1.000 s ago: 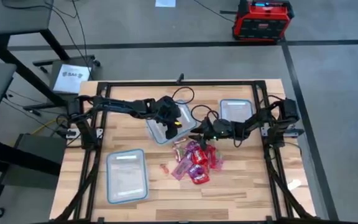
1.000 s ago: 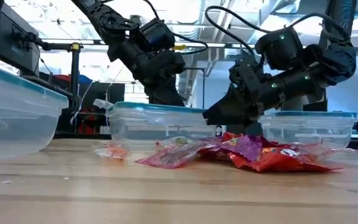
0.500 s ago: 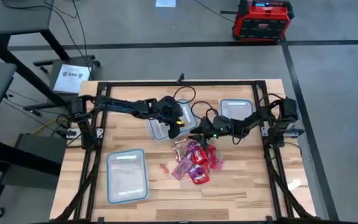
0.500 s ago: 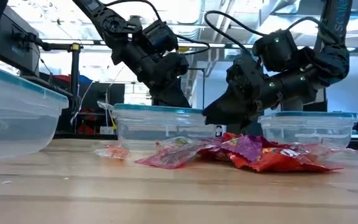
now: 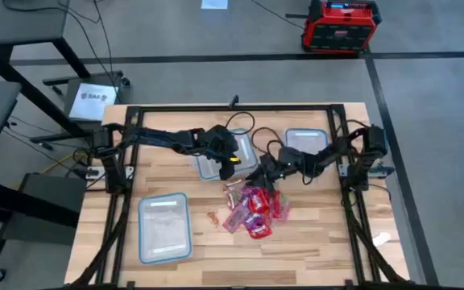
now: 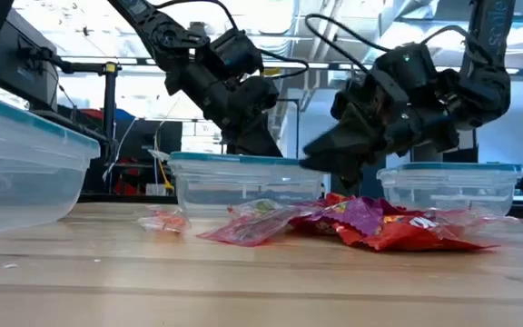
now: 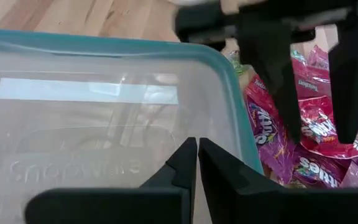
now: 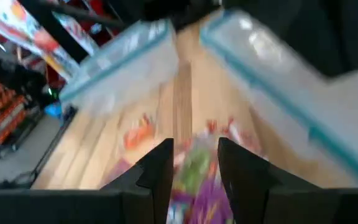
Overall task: Sort candy
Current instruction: Open the top left transparent bin
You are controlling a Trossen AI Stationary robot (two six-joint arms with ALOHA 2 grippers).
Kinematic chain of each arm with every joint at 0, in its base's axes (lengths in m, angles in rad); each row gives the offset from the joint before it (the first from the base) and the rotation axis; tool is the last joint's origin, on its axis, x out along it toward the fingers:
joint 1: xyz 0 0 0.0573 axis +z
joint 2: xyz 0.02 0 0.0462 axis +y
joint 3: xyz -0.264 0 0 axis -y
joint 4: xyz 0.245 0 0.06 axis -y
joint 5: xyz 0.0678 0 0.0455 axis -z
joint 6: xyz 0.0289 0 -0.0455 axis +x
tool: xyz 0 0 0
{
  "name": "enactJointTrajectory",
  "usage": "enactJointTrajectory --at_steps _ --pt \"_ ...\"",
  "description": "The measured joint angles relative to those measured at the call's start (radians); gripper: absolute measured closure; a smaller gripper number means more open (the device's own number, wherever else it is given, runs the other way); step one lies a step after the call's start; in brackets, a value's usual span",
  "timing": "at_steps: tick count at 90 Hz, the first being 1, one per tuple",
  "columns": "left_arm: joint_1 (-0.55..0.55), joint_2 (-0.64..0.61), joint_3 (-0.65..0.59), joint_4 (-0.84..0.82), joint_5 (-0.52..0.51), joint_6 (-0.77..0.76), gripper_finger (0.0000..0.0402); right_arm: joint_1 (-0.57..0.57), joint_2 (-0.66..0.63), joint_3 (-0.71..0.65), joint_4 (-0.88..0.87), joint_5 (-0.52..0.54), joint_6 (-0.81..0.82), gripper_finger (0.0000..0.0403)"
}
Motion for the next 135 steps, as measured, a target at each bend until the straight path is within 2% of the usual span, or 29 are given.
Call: enactJointTrajectory --at_steps 4,11,18,25,44,58,73,89,96,102,113,123,135 --pt "0.000 -0.005 0.007 -0.001 0.000 -0.001 0.0395 0.016 0.000 0.000 -0.046 0.029 -0.008 0.0290" --pt "0.000 -0.020 0.019 -0.024 -0.001 -0.002 0.0395 0.040 0.000 -0.001 -0.096 0.164 -0.047 0.0290" --pt "0.000 -0.035 0.032 -0.030 -0.003 -0.004 0.0395 0.045 0.000 -0.001 -0.092 0.284 -0.082 0.0290" --pt "0.000 -0.061 0.050 -0.077 -0.003 -0.004 0.0395 0.032 0.000 0.001 -0.069 0.341 -0.090 0.0290" --pt "-0.002 -0.091 0.071 -0.252 -0.035 0.030 0.0395 0.010 0.000 0.019 -0.068 0.338 -0.132 0.0290" --pt "-0.004 -0.094 0.068 -0.279 -0.044 0.035 0.0395 0.021 0.000 0.022 -0.073 0.321 -0.133 0.0290" --pt "-0.014 -0.142 0.118 -0.342 -0.060 0.046 0.0395 0.029 0.001 0.022 -0.081 0.310 -0.133 0.0290" --pt "-0.026 -0.204 0.128 -0.534 -0.183 0.085 0.0395 0.036 0.001 0.022 -0.089 0.308 -0.132 0.0290" --pt "-0.026 -0.205 0.089 -0.576 -0.188 0.077 0.0395 0.040 0.001 0.022 -0.089 0.309 -0.132 0.0290" --pt "-0.026 -0.207 0.035 -0.528 -0.188 0.075 0.0395 0.040 0.001 0.022 -0.088 0.309 -0.132 0.0290" --pt "-0.026 -0.210 -0.045 -0.342 -0.178 0.026 0.0395 0.040 0.001 0.022 -0.089 0.309 -0.126 0.0290" --pt "-0.026 -0.203 -0.065 -0.215 -0.149 -0.032 0.0395 0.039 0.001 0.022 -0.085 0.309 -0.124 0.0290" --pt "-0.027 -0.206 -0.067 -0.173 -0.129 -0.043 0.0395 0.032 0.001 0.022 -0.085 0.331 -0.123 0.0290"
